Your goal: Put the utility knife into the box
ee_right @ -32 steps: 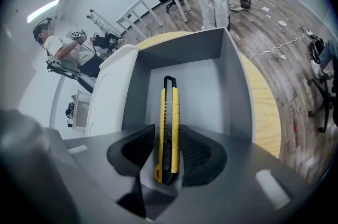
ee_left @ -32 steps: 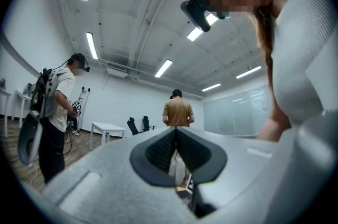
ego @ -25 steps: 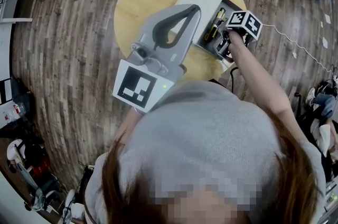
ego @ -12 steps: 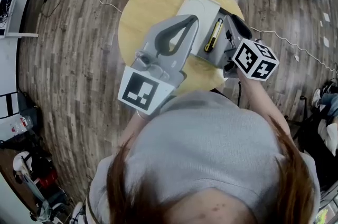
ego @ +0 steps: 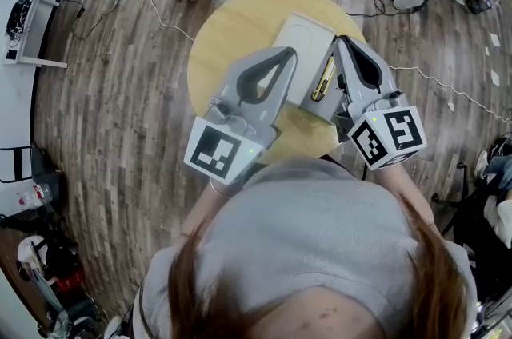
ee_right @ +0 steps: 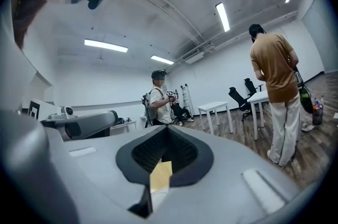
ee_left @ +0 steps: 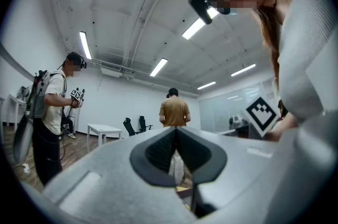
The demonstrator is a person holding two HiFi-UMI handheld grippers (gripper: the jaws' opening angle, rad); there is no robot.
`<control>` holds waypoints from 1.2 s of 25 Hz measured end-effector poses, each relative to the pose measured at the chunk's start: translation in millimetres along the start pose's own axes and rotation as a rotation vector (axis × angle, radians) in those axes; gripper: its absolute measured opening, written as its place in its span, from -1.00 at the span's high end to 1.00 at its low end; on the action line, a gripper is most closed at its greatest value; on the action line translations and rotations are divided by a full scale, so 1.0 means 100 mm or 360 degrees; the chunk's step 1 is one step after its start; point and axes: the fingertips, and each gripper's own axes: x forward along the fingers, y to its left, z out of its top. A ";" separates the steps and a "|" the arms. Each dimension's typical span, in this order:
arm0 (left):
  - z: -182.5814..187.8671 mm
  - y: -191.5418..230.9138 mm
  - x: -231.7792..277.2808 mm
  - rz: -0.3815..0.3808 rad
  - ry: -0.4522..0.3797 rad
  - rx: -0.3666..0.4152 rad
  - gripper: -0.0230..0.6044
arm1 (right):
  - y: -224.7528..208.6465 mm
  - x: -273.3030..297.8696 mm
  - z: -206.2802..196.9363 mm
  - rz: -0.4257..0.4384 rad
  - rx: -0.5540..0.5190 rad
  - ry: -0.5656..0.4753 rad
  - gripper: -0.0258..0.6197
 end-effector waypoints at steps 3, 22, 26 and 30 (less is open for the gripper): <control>0.03 -0.03 0.00 0.0019 -0.0012 0.0010 0.92 | 0.12 -0.04 0.14 0.0097 -0.0020 -0.0067 0.91; 0.13 -0.23 -0.26 0.0156 -0.0056 0.0100 0.92 | 0.44 -0.39 0.50 0.0359 -0.0191 -0.0313 0.91; 0.17 -0.37 -0.37 0.0128 -0.0075 0.0117 0.92 | 0.58 -0.60 0.50 0.0365 -0.0263 -0.0321 0.91; 0.22 -0.60 -0.53 0.0109 -0.0087 0.0125 0.92 | 0.72 -0.88 0.47 0.0353 -0.0301 -0.0291 0.91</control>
